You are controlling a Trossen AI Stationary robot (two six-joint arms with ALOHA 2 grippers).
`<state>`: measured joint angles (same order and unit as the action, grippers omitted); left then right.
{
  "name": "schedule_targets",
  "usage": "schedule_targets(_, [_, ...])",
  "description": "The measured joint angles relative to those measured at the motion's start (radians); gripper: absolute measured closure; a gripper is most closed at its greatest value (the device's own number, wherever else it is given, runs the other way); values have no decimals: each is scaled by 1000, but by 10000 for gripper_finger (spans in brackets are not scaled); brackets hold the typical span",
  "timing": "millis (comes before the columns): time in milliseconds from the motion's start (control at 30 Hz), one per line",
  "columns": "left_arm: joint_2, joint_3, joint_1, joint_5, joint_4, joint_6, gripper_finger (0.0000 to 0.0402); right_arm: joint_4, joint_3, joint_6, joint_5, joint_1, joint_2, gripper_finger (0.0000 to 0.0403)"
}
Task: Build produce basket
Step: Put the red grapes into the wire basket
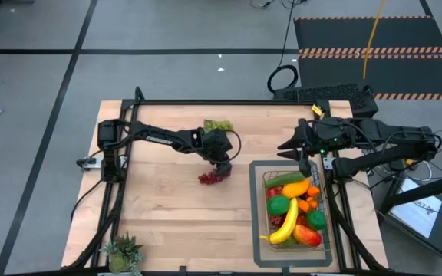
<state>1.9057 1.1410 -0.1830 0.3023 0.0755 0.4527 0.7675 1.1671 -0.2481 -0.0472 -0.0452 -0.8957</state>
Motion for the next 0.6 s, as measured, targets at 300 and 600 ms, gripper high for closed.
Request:
schedule_targets(300, [-95,30,6,-42,4,51,398,26,0,6,-3,0,29,305])
schedule_targets(600, [-233,130,17,-129,24,23,400,6,0,-16,-35,0,16,305])
